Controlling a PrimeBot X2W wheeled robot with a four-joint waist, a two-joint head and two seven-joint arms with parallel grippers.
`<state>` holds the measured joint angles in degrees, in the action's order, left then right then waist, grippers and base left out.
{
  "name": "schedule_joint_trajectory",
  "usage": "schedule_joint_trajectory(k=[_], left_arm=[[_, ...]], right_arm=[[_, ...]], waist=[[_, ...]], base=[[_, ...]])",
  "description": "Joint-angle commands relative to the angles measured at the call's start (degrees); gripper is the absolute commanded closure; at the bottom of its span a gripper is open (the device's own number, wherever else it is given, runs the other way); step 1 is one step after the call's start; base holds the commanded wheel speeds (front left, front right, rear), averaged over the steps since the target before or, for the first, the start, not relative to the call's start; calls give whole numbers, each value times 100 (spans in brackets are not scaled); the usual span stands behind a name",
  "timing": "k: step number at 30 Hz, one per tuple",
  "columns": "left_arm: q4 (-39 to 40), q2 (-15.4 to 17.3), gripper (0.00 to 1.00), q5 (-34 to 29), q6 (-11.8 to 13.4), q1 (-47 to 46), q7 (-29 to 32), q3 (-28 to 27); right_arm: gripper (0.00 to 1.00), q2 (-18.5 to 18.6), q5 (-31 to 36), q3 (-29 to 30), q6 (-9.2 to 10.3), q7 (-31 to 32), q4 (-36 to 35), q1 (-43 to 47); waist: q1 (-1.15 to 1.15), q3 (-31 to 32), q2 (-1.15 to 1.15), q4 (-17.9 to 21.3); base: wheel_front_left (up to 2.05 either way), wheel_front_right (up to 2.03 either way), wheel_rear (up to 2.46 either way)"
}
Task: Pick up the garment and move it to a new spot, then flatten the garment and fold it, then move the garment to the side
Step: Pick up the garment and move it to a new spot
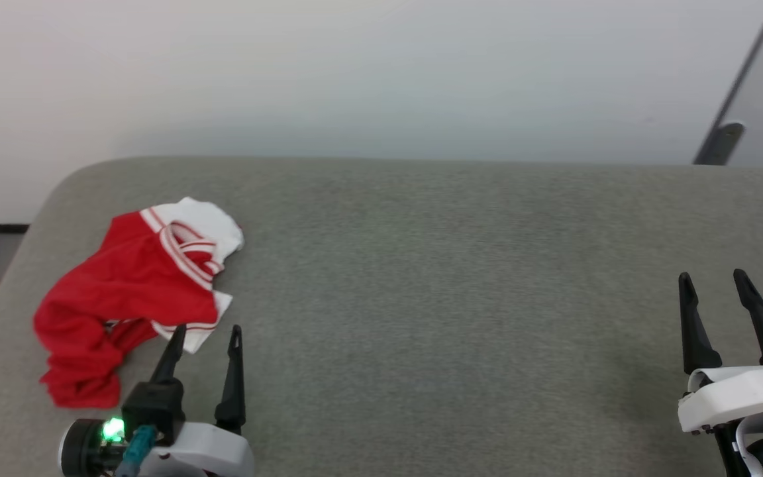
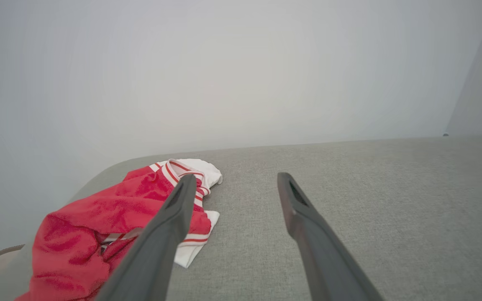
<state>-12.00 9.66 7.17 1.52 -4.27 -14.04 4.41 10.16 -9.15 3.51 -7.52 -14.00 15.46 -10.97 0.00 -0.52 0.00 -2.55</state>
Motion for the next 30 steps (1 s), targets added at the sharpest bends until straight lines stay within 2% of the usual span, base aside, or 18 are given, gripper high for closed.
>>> schedule_joint_trajectory(k=[1, 9, 20, 30], left_arm=[[-6, -16, 0, -133, -1, -38, -44, -16], [-126, -159, 0, -510, 55, -103, -124, -52], [-122, -425, 0, -483, 251, 45, -113, -182], [345, -605, 0, -223, 541, 473, -113, -681]], right_arm=[[0, 22, 116, 29, 6, -46, -42, 29], [0, 111, 443, -119, 7, -126, -72, 34], [0, 65, 377, -499, 7, -115, 43, -135], [0, -41, 179, -1780, 7, -115, 476, -864]], waist=[[0, -41, 0, -224], [0, -186, 0, -1302], [0, -306, 0, -2750], [0, -519, 0, -2918]], base=[[0, 0, 0], [0, 0, 0], [0, 0, 0], [0, 0, 0]])
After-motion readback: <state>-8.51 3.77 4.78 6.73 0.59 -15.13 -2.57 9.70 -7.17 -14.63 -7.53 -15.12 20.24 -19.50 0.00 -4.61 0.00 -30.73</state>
